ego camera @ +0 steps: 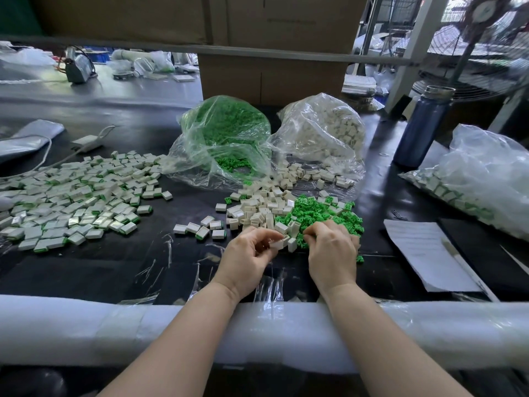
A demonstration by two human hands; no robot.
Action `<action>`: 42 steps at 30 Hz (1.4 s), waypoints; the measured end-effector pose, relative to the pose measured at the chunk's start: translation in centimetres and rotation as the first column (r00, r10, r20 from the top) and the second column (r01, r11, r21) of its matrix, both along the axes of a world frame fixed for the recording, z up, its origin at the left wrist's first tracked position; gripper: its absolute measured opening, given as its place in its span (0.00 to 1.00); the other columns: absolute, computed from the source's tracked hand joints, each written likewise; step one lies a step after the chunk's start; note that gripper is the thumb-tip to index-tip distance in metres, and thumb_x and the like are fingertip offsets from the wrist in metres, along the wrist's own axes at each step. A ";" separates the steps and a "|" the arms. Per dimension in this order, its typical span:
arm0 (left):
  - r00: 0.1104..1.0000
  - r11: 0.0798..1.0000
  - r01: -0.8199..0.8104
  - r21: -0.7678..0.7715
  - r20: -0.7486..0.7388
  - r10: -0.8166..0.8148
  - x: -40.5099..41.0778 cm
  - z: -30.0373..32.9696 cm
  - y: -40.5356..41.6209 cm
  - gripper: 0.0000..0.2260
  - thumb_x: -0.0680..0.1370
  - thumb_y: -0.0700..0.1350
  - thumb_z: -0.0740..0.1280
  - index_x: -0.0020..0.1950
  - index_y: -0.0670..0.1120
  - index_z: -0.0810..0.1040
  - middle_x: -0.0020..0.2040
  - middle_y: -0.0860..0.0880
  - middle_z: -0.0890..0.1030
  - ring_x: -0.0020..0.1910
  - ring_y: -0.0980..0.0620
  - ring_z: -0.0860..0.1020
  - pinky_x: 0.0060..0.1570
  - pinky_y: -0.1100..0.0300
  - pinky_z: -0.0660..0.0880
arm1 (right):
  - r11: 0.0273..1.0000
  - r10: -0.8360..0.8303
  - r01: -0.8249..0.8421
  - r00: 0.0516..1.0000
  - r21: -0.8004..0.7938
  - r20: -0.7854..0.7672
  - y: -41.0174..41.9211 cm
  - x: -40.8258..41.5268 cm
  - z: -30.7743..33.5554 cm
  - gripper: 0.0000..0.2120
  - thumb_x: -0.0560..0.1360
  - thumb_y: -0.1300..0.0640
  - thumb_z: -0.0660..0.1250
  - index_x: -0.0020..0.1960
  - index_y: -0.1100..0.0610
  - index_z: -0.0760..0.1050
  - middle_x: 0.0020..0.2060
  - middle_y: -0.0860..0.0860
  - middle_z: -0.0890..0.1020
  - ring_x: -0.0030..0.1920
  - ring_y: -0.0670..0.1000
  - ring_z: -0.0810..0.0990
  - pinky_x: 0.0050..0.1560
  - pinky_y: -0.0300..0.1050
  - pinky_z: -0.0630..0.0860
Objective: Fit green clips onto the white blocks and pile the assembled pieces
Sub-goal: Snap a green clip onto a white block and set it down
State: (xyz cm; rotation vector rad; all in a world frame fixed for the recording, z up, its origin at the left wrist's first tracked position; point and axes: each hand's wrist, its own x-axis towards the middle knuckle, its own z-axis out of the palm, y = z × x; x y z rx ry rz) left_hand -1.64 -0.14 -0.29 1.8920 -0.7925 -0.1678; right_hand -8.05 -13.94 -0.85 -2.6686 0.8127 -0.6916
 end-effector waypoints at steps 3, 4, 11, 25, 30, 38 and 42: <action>0.994 0.999 0.022 -0.037 -0.104 -0.026 0.1 -0.1 0.0 0.08 0.75 0.42 0.69 0.43 0.56 0.77 0.39 0.52 0.77 0.37 0.56 0.74 0.44 0.65 0.76 | 0.986 0.095 -0.115 0.982 0.121 0.160 0.4 -0.3 0.4 0.06 0.78 0.60 0.62 0.50 0.58 0.78 0.45 0.52 0.81 0.48 0.53 0.76 0.48 0.44 0.65; 0.993 0.999 0.027 -0.031 -0.115 -0.030 0.1 -0.1 0.0 0.08 0.75 0.42 0.69 0.43 0.56 0.77 0.39 0.51 0.77 0.38 0.55 0.75 0.46 0.61 0.77 | 0.973 0.132 -0.168 0.968 0.157 0.214 0.6 -0.4 0.5 0.07 0.77 0.62 0.62 0.51 0.59 0.78 0.45 0.52 0.81 0.47 0.53 0.77 0.47 0.42 0.67; 0.993 0.999 0.029 -0.023 -0.118 -0.031 0.2 -0.2 0.0 0.07 0.75 0.44 0.69 0.43 0.57 0.76 0.39 0.50 0.79 0.39 0.53 0.77 0.47 0.59 0.77 | 0.898 0.284 -0.356 0.918 0.258 0.277 0.9 -0.6 0.6 0.10 0.77 0.66 0.61 0.53 0.58 0.79 0.47 0.51 0.80 0.49 0.49 0.76 0.51 0.35 0.71; 0.988 0.996 -0.019 -0.092 -0.153 0.005 0.5 -0.4 -0.1 0.04 0.74 0.41 0.70 0.44 0.46 0.76 0.39 0.48 0.79 0.39 0.52 0.77 0.47 0.58 0.77 | 0.789 0.226 -0.433 0.865 0.437 0.448 0.5 -0.6 0.5 0.03 0.74 0.64 0.68 0.45 0.57 0.76 0.41 0.51 0.81 0.43 0.47 0.79 0.48 0.37 0.76; 0.979 0.980 -0.010 -0.200 -0.204 -0.031 0.4 -0.3 0.1 0.10 0.75 0.37 0.67 0.50 0.52 0.79 0.39 0.52 0.79 0.40 0.57 0.78 0.49 0.64 0.77 | 0.721 0.220 -0.467 0.855 0.512 0.470 0.6 -0.6 0.6 0.06 0.73 0.67 0.69 0.45 0.57 0.80 0.40 0.49 0.83 0.41 0.43 0.80 0.46 0.34 0.76; 0.959 0.978 0.005 -0.206 -0.276 -0.063 0.3 -0.1 -0.1 0.02 0.76 0.37 0.66 0.46 0.43 0.77 0.41 0.44 0.81 0.40 0.50 0.79 0.46 0.61 0.79 | 0.553 0.169 -0.510 0.843 0.659 0.511 0.8 -0.8 1.1 0.08 0.72 0.70 0.68 0.41 0.58 0.78 0.36 0.53 0.82 0.36 0.47 0.82 0.40 0.40 0.81; 0.959 0.980 0.025 -0.197 -0.271 -0.080 0.4 0.0 0.0 0.03 0.76 0.38 0.66 0.49 0.39 0.77 0.42 0.45 0.81 0.39 0.57 0.79 0.43 0.66 0.77 | 0.547 0.187 -0.507 0.850 0.666 0.493 0.9 -0.8 1.2 0.07 0.72 0.69 0.68 0.41 0.58 0.77 0.35 0.54 0.82 0.36 0.49 0.81 0.39 0.42 0.81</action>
